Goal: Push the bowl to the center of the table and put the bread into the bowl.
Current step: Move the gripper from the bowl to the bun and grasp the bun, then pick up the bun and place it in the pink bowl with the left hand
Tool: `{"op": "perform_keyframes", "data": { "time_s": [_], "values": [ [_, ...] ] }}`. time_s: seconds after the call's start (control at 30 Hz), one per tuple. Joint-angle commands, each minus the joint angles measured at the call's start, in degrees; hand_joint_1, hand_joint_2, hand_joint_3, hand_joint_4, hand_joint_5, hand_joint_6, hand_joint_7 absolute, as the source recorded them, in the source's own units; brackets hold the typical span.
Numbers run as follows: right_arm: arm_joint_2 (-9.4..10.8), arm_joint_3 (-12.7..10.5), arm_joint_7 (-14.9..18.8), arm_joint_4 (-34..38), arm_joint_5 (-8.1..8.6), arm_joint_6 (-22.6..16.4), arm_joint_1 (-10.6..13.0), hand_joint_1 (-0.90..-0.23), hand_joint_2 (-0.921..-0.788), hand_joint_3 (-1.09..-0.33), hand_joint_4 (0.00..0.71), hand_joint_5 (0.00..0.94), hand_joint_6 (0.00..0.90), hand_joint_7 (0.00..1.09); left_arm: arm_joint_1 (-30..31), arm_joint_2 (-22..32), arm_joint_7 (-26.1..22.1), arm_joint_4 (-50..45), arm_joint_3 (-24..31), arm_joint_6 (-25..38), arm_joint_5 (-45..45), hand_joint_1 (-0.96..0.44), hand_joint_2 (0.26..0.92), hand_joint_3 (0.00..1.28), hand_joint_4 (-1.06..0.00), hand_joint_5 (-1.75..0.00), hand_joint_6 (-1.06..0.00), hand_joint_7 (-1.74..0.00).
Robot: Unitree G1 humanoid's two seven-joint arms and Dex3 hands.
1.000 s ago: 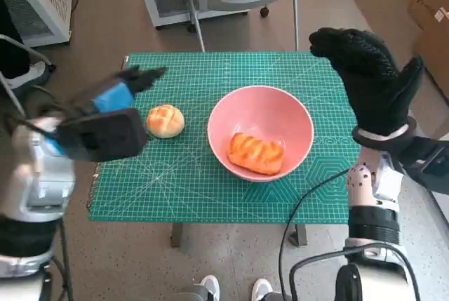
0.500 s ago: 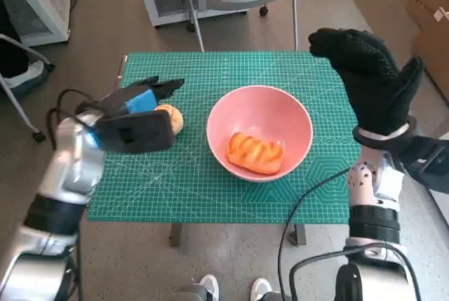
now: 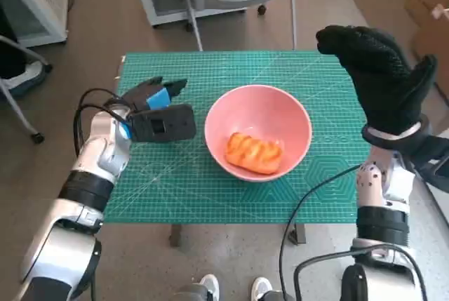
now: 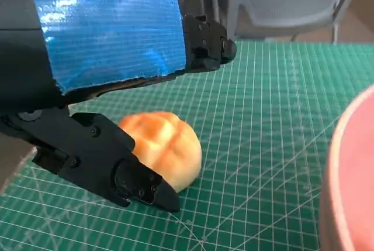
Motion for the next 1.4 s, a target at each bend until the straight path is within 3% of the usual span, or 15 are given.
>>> {"op": "perform_keyframes", "data": {
  "time_s": [0.03, 0.17, 0.23, 0.27, 0.3, 0.37, 0.43, 0.47, 0.5, 0.53, 0.6, 0.7, 1.0, 1.4],
  "values": [
    [-0.5, 0.0, -0.9, -0.9, -0.17, 1.3, 1.9, -0.647, -0.921, -0.715, 0.352, 0.004, 0.467, 0.01, -3.3, -1.0, 2.7, 5.7, -1.5, -0.1, 1.7, -0.12, 0.751, 0.01, -0.04, -0.01, -0.21, -0.03],
    [-0.6, -0.1, -1.4, -1.6, -0.18, 1.7, 2.3, -0.649, -0.921, -0.709, 0.356, 0.005, 0.475, 0.02, -4.7, -1.9, 3.6, 10.1, -2.9, 0.8, 2.7, -0.03, 0.781, 0.02, -0.13, -0.02, -0.32, -0.05],
    [-0.6, -0.1, -1.6, -1.9, -0.21, 1.8, 2.4, -0.649, -0.921, -0.707, 0.357, 0.005, 0.476, 0.02, -5.4, -2.4, 3.4, 12.0, -3.6, 1.7, 3.0, 0.01, 0.799, 0.02, -0.27, -0.03, -0.39, -0.04],
    [-0.6, -0.1, -1.7, -2.0, -0.28, 1.8, 2.5, -0.649, -0.921, -0.707, 0.357, 0.005, 0.475, 0.01, -5.6, -2.5, 3.3, 12.9, -3.9, 2.1, 3.2, 0.08, 0.823, 0.03, -0.36, -0.26, -0.43, -0.05],
    [-0.5, -0.1, -1.9, -2.2, -0.33, 1.8, 2.6, -0.649, -0.921, -0.706, 0.358, 0.005, 0.475, 0.01, -6.0, -2.7, 2.9, 13.7, -4.2, 2.8, 3.4, 0.19, 0.858, 0.04, -0.48, -0.61, -0.48, -0.06],
    [-0.5, -0.1, -2.1, -2.3, -0.44, 1.7, 2.7, -0.648, -0.921, -0.705, 0.358, 0.004, 0.474, 0.01, -6.5, -2.9, 2.0, 14.9, -5.0, 3.9, 3.7, 0.28, 0.884, 0.06, -0.58, -0.91, -0.58, -0.10],
    [-0.4, 0.0, -2.3, -2.5, -0.51, 1.6, 2.8, -0.646, -0.921, -0.705, 0.358, 0.004, 0.473, 0.01, -6.9, -2.9, 0.9, 15.5, -5.7, 4.7, 4.1, 0.33, 0.897, 0.07, -0.64, -1.07, -0.69, -0.15],
    [-0.4, 0.0, -2.4, -2.6, -0.53, 1.6, 2.9, -0.644, -0.921, -0.706, 0.358, 0.004, 0.472, 0.01, -7.1, -2.9, 0.3, 15.7, -6.1, 5.0, 4.3, 0.21, 0.906, 0.07, -0.67, -1.13, -0.67, -0.48],
    [-0.3, 0.0, -2.5, -2.7, -0.55, 1.5, 2.9, -0.643, -0.921, -0.706, 0.358, 0.003, 0.472, 0.01, -7.3, -2.9, -0.4, 15.8, -6.4, 5.2, 4.5, 0.13, 0.911, 0.07, -0.68, -1.17, -0.64, -0.70],
    [-0.3, 0.1, -2.6, -2.7, -0.57, 1.5, 2.9, -0.642, -0.921, -0.707, 0.357, 0.003, 0.472, 0.01, -7.4, -2.9, -0.8, 15.9, -6.6, 5.4, 4.6, 0.09, 0.914, 0.07, -0.68, -1.18, -0.64, -0.87],
    [-0.2, 0.1, -2.7, -2.7, -0.58, 1.3, 2.9, -0.641, -0.921, -0.708, 0.357, 0.003, 0.471, 0.01, -7.7, -2.7, -1.9, 15.7, -7.0, 5.6, 4.8, 0.04, 0.917, 0.07, -0.67, -1.15, -0.64, -1.05],
    [0.0, 0.2, -2.8, -2.6, -0.49, 1.2, 2.7, -0.639, -0.921, -0.709, 0.356, 0.002, 0.470, 0.01, -8.1, -2.0, -3.4, 14.6, -7.2, 5.6, 4.6, 0.02, 0.919, 0.07, -0.66, -1.12, -0.65, -1.18],
    [0.7, 0.3, -2.5, -1.8, -0.02, 1.1, 2.3, -0.639, -0.921, -0.703, 0.356, 0.001, 0.471, 0.01, -7.1, 0.5, -3.4, 9.7, -5.6, 4.5, 3.3, 0.00, 0.920, 0.08, -0.67, -1.20, -0.61, -1.17],
    [1.3, 0.5, -2.0, -1.9, 0.33, 1.2, 2.5, -0.647, -0.921, -0.701, 0.359, 0.002, 0.474, 0.01, -2.7, 4.9, -6.1, -7.8, -1.4, 8.2, 1.9, 0.00, 0.920, 0.07, -0.70, -1.19, -0.62, -1.13]
  ]
}}
